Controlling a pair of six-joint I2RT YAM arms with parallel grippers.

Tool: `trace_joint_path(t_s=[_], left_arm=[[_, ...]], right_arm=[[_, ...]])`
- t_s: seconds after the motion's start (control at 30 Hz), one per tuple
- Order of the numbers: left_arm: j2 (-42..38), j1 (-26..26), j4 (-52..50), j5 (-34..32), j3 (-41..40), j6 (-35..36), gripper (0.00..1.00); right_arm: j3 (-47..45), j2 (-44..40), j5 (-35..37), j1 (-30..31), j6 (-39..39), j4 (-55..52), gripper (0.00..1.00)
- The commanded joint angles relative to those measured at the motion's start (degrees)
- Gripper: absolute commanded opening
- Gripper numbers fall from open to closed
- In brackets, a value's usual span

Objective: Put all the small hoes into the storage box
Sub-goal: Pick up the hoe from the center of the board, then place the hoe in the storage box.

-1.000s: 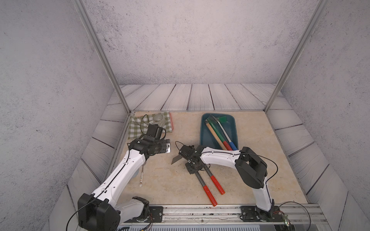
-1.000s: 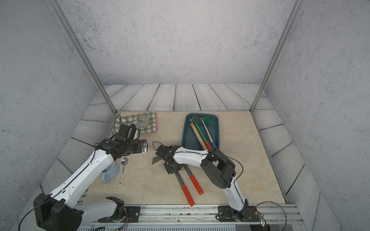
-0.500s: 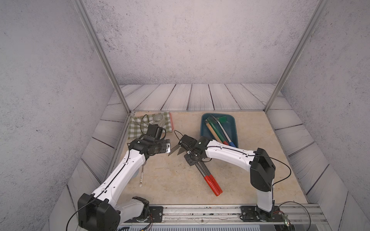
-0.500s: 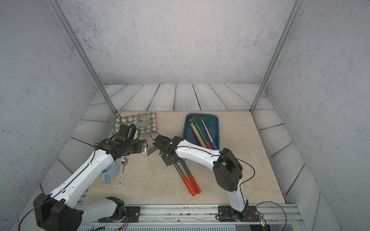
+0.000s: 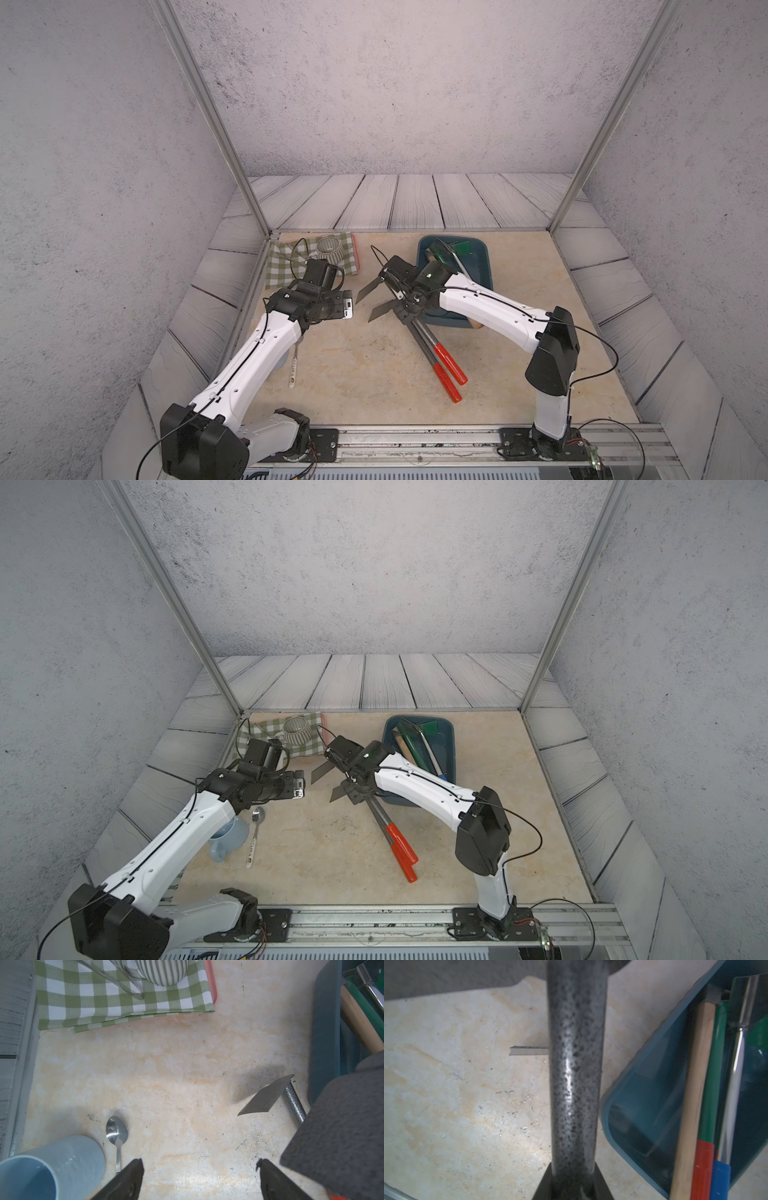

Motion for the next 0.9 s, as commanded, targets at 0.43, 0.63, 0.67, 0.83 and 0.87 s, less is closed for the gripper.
trace_joint_path(t_s=[0.43,0.63,0.67,0.83,0.87], left_arm=[[-0.57,0.25,-1.18,0.10,1.20,0.52,0.89],[-1.04,0.25,-1.52,0.28,0.55,0.69,0.90],[-1.11,0.23,-1.50,0.27,0.50,0.73,0.89],[-1.17,0.25,-1.26,0.89,0.06,0.55,0.89],[-1.21,0.26,-1.17,1.14,0.05,0.57,0.90]], right_arm=[[9.49,-0.66,-1.35,-14.87,-7.53,-3.87,0.00],[14.05,2.89,-3.18,-21.37,-7.55,-4.97,0.00],[14.70,3.47,-2.92,-21.82,-7.65,-4.99,0.00],[20.10,7.78,-3.31,-24.55,-7.90,-6.58,0.00],[21.37,8.73,-3.20,-24.98,-7.90,-7.11,0.00]])
